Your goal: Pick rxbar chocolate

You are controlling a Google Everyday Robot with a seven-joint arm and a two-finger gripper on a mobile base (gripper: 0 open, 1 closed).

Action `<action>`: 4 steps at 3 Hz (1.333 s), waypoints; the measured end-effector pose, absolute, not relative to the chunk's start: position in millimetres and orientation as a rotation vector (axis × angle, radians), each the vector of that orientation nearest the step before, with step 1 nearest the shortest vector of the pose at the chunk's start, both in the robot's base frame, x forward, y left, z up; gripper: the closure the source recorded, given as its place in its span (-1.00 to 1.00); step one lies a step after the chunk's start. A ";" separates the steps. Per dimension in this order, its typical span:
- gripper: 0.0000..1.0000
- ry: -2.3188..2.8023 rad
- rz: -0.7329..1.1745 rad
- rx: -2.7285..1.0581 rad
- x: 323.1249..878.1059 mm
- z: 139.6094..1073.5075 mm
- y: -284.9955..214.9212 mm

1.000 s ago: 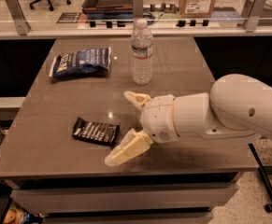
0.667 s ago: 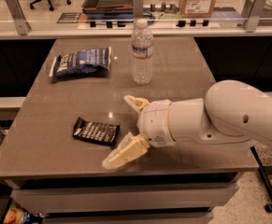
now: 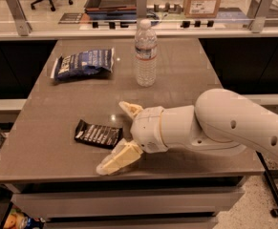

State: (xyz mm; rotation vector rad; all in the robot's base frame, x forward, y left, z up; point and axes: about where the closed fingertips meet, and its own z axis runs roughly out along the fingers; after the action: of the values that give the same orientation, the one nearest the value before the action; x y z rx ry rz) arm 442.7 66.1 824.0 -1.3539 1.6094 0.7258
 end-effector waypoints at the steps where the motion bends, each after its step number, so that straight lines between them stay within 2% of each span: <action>1: -0.65 1.564 0.746 -1.377 446.0 828.1 78.8; 4: 0.74 1.557 0.741 -1.391 442.4 831.3 83.4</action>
Offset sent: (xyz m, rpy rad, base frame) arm 0.0026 0.0104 0.0031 0.0138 -0.0145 0.0301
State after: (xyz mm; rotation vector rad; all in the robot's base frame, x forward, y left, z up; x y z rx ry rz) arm 442.4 83.4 831.3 -1.3908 1.5572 0.7406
